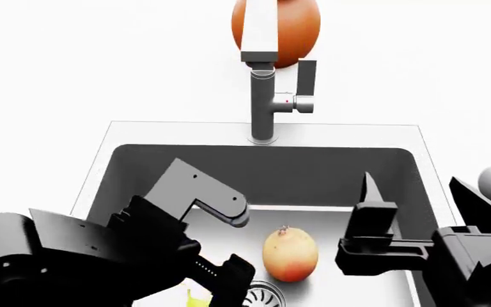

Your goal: There is a mixed pile of frozen fruits and vegetables on the counter. Locate all the frozen vegetables and place the items in a bowl on the counter. Take all the frozen fruits and defrost them in a running sink.

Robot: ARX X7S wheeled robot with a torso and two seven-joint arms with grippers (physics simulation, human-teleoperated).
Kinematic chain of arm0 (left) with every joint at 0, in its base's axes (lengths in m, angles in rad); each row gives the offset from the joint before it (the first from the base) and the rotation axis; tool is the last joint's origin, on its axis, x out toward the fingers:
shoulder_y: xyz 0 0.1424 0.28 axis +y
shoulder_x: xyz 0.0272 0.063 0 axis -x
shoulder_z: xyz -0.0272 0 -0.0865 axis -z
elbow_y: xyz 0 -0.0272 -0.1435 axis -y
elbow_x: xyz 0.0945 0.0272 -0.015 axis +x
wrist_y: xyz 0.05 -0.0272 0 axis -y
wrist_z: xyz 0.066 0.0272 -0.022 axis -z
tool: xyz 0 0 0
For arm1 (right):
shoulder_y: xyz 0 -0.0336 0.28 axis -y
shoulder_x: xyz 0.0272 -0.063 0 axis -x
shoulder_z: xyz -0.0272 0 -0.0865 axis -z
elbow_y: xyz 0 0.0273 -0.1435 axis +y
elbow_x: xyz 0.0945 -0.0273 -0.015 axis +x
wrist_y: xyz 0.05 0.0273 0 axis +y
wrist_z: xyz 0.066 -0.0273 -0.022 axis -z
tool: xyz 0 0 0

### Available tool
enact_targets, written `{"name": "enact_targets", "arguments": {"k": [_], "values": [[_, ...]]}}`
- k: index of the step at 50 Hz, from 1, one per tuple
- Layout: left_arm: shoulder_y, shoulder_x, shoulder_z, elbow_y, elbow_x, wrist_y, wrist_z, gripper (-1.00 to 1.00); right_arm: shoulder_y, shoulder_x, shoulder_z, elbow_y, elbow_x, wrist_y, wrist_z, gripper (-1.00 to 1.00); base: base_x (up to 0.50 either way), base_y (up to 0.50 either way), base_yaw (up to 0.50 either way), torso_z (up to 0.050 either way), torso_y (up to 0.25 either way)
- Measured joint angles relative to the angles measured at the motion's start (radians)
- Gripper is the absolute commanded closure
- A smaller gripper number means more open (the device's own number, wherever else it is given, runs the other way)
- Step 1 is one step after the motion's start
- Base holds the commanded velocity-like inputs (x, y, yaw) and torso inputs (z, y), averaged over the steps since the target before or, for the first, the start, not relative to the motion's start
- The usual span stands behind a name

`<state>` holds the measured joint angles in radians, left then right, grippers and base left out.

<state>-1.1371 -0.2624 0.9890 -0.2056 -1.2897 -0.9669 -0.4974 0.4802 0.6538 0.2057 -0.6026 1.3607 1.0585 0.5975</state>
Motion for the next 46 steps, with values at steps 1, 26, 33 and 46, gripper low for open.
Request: {"name": "enact_targets", "arguments": {"k": [1,26,33,46], "values": [[-0.001,-0.009,-0.009,0.018,-0.012,-0.004,-0.013,-1.00,0.002,0.000,-0.002,0.001,0.000,0.000,0.001,-1.00,0.00,0.00,0.00,0.000,0.000],[-0.107,-0.320,-0.335,0.354,-0.348,-0.011,-0.274,-1.00,0.200,0.055,-0.042,0.026,-0.017,0.017,0.010,-1.00,0.00,0.00,0.00,0.000,0.000],[-0.133,-0.394,-0.394,0.396,-0.403,-0.010,-0.298,-1.00,0.291,0.094,-0.049,0.047,0.029,0.051,0.034,-1.00,0.00,0.00,0.00,0.000,0.000],[-0.165,-0.475,-0.448,0.424,-0.458,-0.017,-0.316,-1.00,0.438,0.144,-0.067,0.085,0.101,0.095,0.073,-1.00,0.00,0.00,0.00,0.000,0.000]]}}
